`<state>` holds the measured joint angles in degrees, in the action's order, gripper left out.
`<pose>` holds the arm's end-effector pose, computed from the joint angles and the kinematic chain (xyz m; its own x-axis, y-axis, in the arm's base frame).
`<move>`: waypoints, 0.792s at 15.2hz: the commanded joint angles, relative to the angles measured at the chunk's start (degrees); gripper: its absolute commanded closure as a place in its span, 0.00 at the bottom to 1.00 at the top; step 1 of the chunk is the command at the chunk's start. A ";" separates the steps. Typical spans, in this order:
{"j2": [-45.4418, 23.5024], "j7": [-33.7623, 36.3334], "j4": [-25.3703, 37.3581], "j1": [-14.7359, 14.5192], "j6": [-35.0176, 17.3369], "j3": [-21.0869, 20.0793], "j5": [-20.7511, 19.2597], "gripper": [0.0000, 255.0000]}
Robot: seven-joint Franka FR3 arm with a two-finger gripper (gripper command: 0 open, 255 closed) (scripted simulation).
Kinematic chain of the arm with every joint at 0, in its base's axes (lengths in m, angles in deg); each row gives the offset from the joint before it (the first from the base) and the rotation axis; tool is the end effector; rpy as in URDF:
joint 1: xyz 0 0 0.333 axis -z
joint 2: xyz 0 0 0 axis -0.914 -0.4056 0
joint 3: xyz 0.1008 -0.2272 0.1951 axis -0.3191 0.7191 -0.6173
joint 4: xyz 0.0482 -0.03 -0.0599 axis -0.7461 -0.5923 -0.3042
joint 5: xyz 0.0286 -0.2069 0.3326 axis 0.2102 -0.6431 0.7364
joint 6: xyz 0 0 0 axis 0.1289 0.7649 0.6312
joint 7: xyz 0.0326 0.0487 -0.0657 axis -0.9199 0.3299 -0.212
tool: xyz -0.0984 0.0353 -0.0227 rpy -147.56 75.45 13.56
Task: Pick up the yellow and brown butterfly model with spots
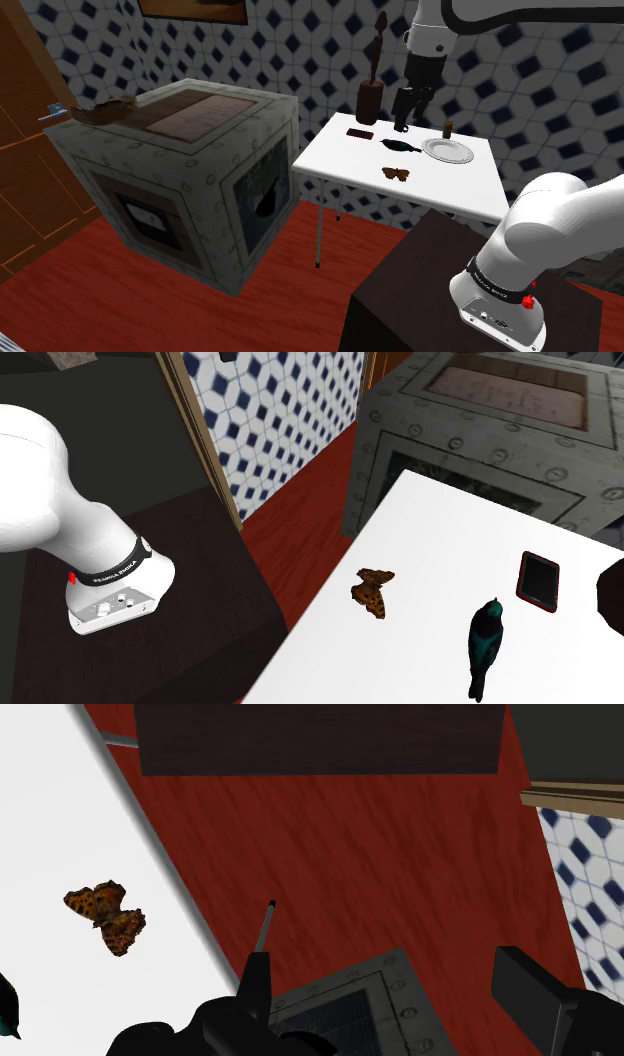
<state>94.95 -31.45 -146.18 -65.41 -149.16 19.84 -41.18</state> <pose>0.3208 0.0183 0.5766 0.9999 0.0099 0.0076 0.0097 -0.9998 0.0174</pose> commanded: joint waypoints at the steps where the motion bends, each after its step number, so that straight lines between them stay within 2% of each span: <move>1: 0.00 0.00 0.00 0.00 0.00 0.00 0.00 0.00; 7: -0.08 -9.13 -8.55 1.26 -9.70 6.27 -3.89 0.00; 12: -3.35 -16.81 -13.32 2.63 -18.73 11.94 -7.09 0.00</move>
<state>92.31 -46.62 -158.59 -63.04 -165.95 30.66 -47.63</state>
